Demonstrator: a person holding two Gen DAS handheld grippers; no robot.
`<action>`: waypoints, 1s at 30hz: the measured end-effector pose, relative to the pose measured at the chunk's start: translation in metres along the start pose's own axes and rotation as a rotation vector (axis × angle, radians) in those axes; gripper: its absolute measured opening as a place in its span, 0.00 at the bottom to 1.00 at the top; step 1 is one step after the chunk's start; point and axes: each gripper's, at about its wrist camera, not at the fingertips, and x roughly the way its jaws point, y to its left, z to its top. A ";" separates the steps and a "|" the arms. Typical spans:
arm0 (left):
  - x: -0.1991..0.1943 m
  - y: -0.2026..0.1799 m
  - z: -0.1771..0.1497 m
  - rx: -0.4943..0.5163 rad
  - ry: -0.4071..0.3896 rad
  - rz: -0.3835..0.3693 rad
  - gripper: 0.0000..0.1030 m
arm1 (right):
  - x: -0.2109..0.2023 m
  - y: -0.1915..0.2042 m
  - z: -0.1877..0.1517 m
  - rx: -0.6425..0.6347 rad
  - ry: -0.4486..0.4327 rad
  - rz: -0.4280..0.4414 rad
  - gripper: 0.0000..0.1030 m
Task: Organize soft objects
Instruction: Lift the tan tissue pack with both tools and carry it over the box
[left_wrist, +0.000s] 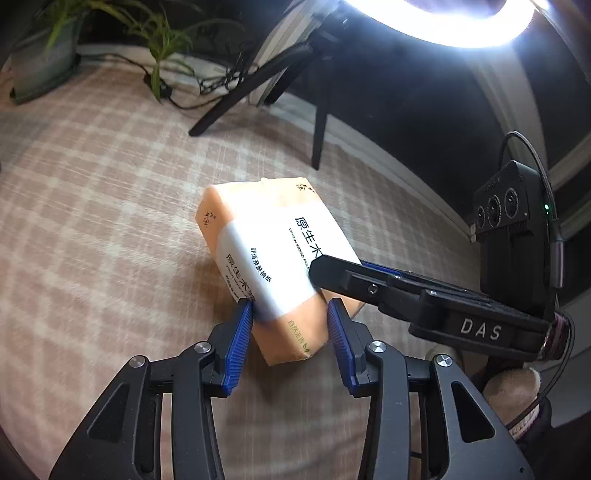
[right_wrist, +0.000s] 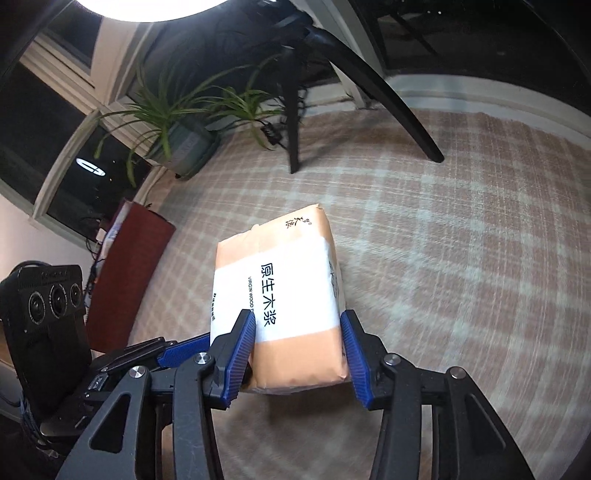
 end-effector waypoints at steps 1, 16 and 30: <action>-0.008 0.000 -0.003 0.004 -0.008 -0.002 0.39 | -0.005 0.008 -0.004 -0.001 -0.010 0.004 0.43; -0.158 0.050 -0.041 0.001 -0.182 0.003 0.38 | -0.024 0.166 -0.021 -0.194 -0.061 0.042 0.43; -0.269 0.149 -0.066 -0.102 -0.341 0.113 0.37 | 0.048 0.325 -0.019 -0.360 0.000 0.186 0.43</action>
